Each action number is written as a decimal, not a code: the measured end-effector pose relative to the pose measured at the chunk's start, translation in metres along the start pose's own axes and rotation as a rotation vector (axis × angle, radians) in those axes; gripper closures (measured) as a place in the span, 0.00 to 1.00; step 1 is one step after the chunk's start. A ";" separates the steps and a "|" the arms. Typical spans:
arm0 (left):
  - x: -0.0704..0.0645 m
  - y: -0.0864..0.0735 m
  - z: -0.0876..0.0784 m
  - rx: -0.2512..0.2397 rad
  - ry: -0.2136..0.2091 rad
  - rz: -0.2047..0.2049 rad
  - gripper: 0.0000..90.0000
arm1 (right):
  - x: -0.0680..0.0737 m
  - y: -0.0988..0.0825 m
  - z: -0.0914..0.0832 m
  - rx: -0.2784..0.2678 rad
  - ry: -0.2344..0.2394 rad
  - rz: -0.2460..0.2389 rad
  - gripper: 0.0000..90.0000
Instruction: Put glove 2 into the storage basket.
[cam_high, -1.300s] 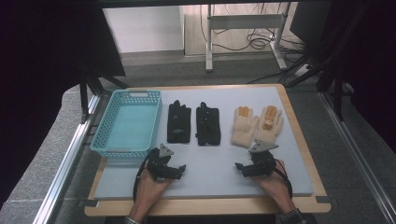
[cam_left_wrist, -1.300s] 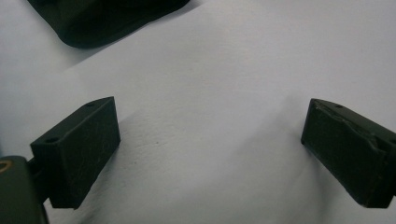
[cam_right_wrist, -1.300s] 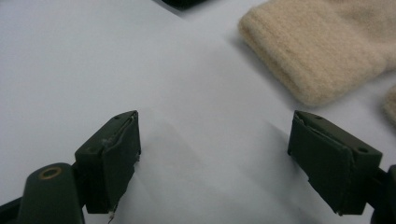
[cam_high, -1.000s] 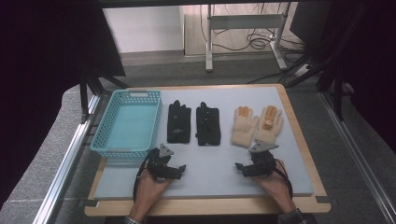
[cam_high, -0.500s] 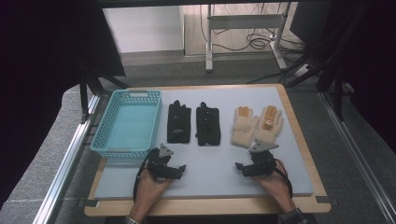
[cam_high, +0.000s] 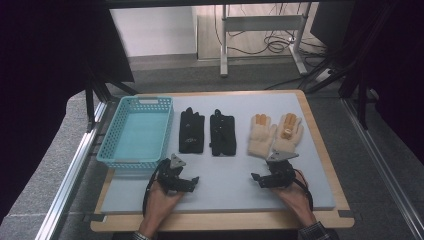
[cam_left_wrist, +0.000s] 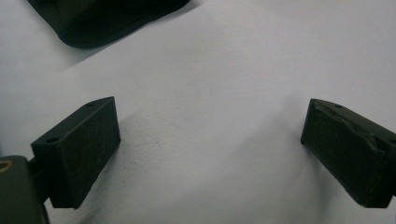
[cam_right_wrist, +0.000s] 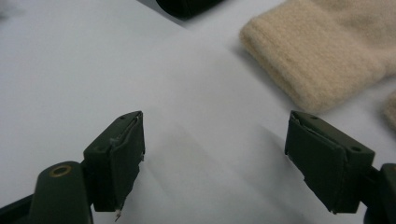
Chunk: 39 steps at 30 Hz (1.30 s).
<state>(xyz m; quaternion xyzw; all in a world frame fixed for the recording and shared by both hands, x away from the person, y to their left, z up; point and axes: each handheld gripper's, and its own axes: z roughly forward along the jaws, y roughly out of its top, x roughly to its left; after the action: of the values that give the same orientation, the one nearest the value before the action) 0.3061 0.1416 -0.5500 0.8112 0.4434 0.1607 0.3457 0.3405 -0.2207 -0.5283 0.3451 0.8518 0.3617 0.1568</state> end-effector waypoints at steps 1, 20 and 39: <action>0.000 0.000 0.000 0.000 0.000 0.000 0.05 | 0.000 0.001 0.000 -0.001 0.004 0.001 0.22; 0.000 0.000 0.000 0.000 0.000 0.000 0.05 | 0.000 0.040 0.013 -0.025 0.065 -0.013 0.26; 0.000 0.000 0.000 0.000 -0.001 0.000 0.05 | -0.012 0.105 0.058 -0.035 0.088 -0.040 0.61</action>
<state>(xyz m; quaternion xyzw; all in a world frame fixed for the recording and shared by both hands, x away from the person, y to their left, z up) 0.3060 0.1417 -0.5499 0.8112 0.4433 0.1605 0.3458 0.4288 -0.1468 -0.4924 0.3087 0.8582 0.3881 0.1322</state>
